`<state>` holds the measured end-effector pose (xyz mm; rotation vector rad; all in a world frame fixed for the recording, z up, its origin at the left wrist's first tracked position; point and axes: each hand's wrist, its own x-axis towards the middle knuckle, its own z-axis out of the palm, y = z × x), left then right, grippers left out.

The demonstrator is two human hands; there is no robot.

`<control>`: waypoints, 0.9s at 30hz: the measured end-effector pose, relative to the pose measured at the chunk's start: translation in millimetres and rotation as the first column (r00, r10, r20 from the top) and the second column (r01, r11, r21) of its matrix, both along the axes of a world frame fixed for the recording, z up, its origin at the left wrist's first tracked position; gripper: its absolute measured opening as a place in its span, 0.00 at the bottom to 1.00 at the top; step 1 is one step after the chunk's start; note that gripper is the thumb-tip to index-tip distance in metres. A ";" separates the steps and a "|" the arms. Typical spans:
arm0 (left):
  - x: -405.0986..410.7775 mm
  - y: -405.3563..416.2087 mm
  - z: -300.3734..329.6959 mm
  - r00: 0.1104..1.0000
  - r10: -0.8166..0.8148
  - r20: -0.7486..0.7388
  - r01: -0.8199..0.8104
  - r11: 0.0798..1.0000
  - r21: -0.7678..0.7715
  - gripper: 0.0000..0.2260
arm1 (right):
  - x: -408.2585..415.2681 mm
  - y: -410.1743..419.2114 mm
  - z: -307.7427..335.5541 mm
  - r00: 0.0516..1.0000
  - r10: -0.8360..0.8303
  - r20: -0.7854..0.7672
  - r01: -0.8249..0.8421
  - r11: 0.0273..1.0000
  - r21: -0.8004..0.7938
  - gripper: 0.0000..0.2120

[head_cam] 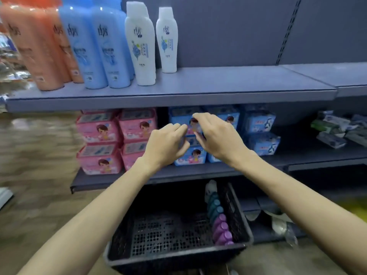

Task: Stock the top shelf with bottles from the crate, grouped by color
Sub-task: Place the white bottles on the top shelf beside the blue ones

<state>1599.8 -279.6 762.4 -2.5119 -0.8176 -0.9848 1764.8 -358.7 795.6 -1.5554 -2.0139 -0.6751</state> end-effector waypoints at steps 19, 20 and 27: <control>41.7 -64.5 -212.9 0.937 0.086 -0.339 -0.302 0.690 -0.658 0.21 | 51.8 -48.1 -249.9 0.983 -0.173 -0.066 0.077 0.708 -0.702 0.20; 45.7 -66.5 -219.6 0.925 0.069 -0.373 -0.329 0.634 -0.700 0.23 | 54.1 -45.1 -256.7 0.980 -0.187 -0.070 0.079 0.684 -0.726 0.21; 73.3 -59.7 -248.7 0.894 0.071 -0.442 -0.414 0.508 -0.755 0.26 | 66.6 0.6 -286.7 0.973 -0.230 -0.010 0.122 0.550 -0.826 0.28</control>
